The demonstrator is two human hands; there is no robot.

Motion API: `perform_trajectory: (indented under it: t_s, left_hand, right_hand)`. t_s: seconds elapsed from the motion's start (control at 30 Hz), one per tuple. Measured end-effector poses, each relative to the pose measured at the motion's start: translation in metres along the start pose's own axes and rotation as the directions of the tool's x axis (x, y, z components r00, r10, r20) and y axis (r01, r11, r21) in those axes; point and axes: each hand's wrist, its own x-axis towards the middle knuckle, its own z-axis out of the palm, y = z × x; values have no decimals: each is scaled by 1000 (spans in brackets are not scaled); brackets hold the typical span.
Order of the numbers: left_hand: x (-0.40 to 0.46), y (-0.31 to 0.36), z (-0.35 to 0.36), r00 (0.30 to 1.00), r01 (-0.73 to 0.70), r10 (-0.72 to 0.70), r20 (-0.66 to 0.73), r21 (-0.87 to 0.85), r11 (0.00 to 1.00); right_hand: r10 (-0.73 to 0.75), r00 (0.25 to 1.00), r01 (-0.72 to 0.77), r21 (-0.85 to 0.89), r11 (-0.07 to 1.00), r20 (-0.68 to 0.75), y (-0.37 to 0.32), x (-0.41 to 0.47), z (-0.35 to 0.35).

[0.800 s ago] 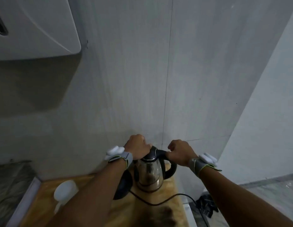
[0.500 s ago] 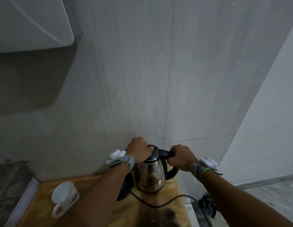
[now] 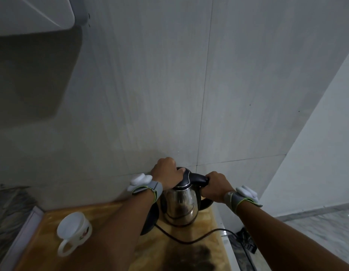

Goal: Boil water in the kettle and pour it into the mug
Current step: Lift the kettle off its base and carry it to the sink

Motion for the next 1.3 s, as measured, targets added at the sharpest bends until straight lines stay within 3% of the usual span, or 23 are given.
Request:
perform_trajectory:
  t_s: [0.37,1.3]
  left_hand:
    - [5,-3,19,999,17,-13,-49,77,997]
    - [2,15,21,1000,-6,10,-21,229,974]
  right_hand:
    - [89,995,-89,-6,996,-45,2,10,9]
    - [82,994,-84,-26,996,-75,7,17,17]
